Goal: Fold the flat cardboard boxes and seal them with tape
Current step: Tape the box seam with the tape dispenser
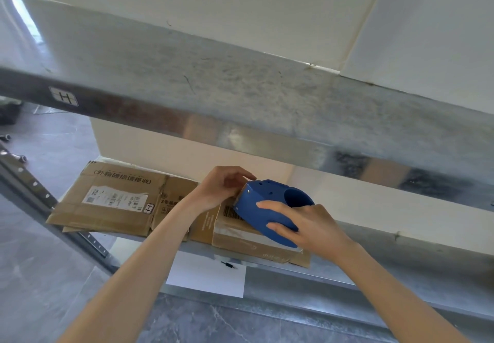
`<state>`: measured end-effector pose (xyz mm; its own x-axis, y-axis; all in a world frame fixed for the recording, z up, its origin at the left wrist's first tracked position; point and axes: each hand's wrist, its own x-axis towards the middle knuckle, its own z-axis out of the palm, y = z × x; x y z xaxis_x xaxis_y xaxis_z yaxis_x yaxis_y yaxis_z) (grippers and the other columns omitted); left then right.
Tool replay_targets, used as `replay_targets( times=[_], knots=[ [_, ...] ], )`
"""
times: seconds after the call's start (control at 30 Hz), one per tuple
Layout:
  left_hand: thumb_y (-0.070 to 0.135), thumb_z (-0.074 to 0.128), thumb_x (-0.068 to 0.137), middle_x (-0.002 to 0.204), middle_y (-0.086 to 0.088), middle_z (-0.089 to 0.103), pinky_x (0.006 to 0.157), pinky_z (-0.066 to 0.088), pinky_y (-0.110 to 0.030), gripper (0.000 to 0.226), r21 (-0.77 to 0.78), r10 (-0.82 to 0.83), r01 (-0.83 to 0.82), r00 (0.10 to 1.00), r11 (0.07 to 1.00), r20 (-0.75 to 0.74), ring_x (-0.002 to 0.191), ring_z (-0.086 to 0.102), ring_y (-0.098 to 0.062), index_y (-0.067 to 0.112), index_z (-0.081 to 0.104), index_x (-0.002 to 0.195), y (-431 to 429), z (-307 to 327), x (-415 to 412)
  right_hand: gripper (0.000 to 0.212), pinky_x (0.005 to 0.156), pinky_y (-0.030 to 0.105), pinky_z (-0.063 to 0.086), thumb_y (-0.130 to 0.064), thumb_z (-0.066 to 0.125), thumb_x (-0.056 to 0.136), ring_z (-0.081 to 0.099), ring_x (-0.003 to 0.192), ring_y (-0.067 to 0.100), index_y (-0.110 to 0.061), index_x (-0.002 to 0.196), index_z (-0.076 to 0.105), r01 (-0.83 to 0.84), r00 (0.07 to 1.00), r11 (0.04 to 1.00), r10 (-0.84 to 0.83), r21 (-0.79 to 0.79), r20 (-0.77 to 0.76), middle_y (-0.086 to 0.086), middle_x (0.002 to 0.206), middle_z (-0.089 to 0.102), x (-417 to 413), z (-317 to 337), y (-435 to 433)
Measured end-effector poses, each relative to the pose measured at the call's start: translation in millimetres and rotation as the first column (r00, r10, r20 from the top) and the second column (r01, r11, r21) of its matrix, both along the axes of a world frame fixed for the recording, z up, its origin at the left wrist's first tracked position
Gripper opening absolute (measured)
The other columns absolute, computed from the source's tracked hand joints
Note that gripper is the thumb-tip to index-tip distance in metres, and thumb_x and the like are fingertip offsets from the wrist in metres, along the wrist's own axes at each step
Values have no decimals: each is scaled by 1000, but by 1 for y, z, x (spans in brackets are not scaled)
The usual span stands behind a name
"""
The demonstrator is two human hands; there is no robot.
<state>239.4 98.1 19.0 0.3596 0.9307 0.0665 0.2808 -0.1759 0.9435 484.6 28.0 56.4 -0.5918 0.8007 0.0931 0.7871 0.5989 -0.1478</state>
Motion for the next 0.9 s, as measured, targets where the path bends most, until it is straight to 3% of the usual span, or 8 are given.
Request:
replay_targets(
  times=[0.07,0.2,0.4,0.6,0.77,0.87,0.9],
  knots=[
    [-17,55,86,92,2,75,80,59,-36,51,6,17,-17,1000,1000,6,90,72,-15,29,72,101,-1,0,-1,44,54,25,42,-58,28,98,49,48,13,-58,140,17,3,1000,1000,-3,-14,-8,-5,55,52,2,0,3],
    [-17,58,85,82,7,73,82,53,-24,49,29,73,-74,997,997,39,83,70,-9,28,71,99,-5,4,-4,46,61,25,46,-61,24,96,54,55,13,-63,139,7,20,1000,998,-19,-52,18,-2,63,59,7,3,7],
    [-17,61,84,81,2,74,78,53,-22,42,21,115,-118,989,993,93,77,69,-11,20,68,103,-21,6,-15,43,65,28,48,-59,31,99,55,58,14,-62,140,16,-11,999,995,16,-97,51,-3,66,58,7,15,8],
    [-11,65,85,85,-2,72,75,53,-22,38,-15,336,-337,934,941,118,81,70,-14,23,69,100,-27,15,-72,43,68,30,50,-60,35,97,55,60,12,-69,134,16,47,999,987,-43,-154,27,-1,69,59,32,20,8],
    [-11,56,88,91,-13,64,92,50,-41,37,-74,334,-327,932,942,138,90,64,-29,17,69,108,-39,17,-67,46,54,19,34,-74,35,87,53,65,5,-72,131,23,69,997,983,-74,-173,-23,-10,65,56,30,25,15],
    [-3,72,82,90,-8,58,79,52,-19,40,-96,380,-370,915,924,132,81,62,-10,27,67,107,-38,20,-56,46,52,19,30,-78,36,84,54,66,1,-74,129,25,56,997,984,-64,-166,-39,-29,72,55,26,29,19],
    [-3,74,80,89,-6,56,72,51,-14,43,-96,398,-388,908,917,132,80,60,-7,29,66,107,-37,20,-54,43,51,19,30,-76,39,85,55,65,4,-77,126,25,54,997,985,-62,-164,-43,-25,70,56,26,31,21]
  ],
)
